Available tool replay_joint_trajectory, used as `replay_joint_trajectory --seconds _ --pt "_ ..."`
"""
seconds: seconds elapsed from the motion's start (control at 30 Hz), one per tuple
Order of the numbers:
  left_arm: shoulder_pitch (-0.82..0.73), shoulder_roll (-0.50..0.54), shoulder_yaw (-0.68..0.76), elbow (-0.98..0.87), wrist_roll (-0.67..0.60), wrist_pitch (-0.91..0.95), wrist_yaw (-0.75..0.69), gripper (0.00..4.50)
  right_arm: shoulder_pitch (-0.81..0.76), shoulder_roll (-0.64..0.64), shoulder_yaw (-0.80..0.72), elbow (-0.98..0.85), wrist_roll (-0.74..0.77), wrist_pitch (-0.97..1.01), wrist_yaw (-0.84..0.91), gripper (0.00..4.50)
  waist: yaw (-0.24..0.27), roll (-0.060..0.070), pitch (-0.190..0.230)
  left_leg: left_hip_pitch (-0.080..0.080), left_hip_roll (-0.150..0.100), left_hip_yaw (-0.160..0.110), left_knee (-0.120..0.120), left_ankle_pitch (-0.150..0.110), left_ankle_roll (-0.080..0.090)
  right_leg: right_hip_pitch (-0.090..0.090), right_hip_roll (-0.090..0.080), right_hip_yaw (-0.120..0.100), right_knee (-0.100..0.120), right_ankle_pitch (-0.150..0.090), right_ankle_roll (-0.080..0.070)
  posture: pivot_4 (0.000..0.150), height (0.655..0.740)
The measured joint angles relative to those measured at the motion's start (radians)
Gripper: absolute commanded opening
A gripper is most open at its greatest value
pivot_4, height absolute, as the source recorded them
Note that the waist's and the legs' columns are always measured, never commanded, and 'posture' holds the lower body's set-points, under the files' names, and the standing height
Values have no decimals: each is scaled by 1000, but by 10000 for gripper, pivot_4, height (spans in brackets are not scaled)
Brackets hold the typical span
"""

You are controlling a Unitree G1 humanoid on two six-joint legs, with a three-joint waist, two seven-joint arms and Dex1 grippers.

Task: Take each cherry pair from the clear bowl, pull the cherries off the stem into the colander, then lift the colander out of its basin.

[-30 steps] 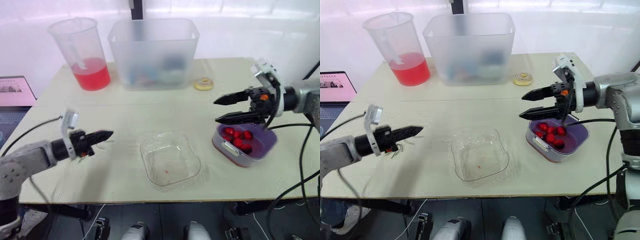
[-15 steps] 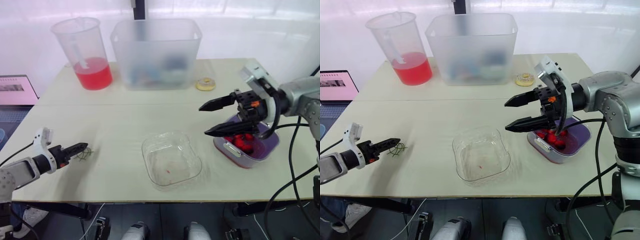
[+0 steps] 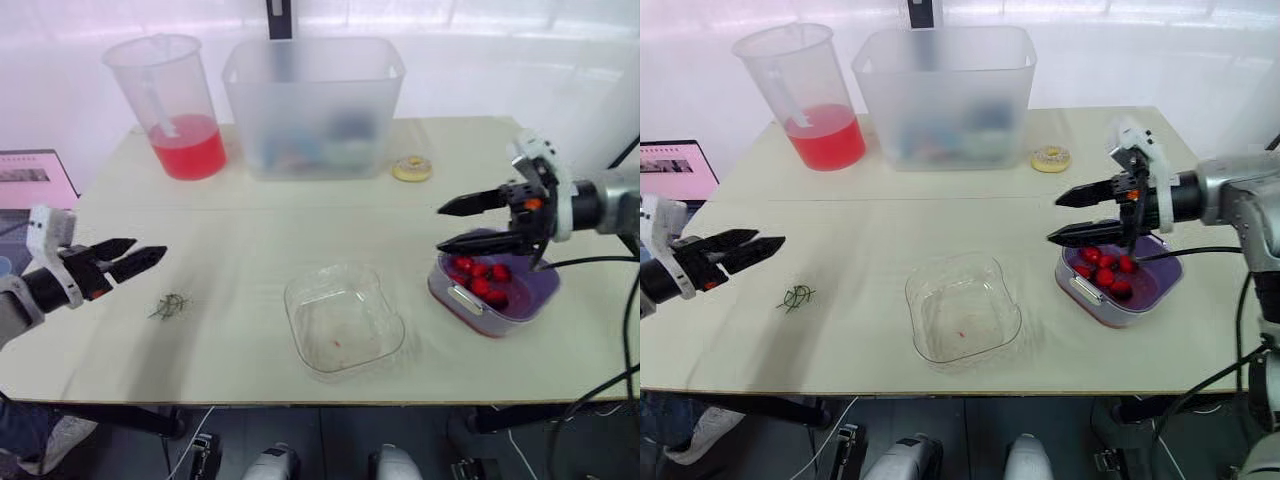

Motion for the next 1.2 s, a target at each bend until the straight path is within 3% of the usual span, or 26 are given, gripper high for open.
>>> replay_joint_trajectory --seconds 0.2,0.37,0.53,0.8,1.0,1.2 --pt "-53 18 -62 -190 34 -196 -197 44462 134 -157 -63 22 -65 7 -27 45000 4 1 0 0 1 2 0 0 0 0 0 0 -1 0 0 1500 7400" --pt "-149 26 -180 -194 53 -231 -286 44462 410 -227 -320 -62 -33 83 -22 45000 1 4 1 0 1 4 0 0 0 0 0 0 0 0 0 1500 7400" --pt "-338 2 -298 -107 50 -207 -372 44462 727 -144 -692 -98 -55 98 -18 45000 9 3 1 1 1 4 2 0 0 5 2 -4 0 0 0 1500 7400" --pt "-461 -62 -393 -42 57 -186 -443 44462 1005 -12 -1021 -212 -67 152 -37 45000 -1 3 1 3 2 6 1 -1 1 6 2 -3 0 0 0 1500 7400" --pt "-488 -81 -405 11 103 -218 -446 44462 967 -3 -1015 -307 -10 185 -96 45000 -3 3 0 4 2 6 1 -1 1 8 2 -3 0 0 0 1500 7400" --pt "-437 -87 -372 81 175 -286 -407 44462 818 -183 -770 -413 79 239 -171 45000 -1 3 1 4 2 5 1 -1 1 8 2 -4 0 0 0 1500 7400"
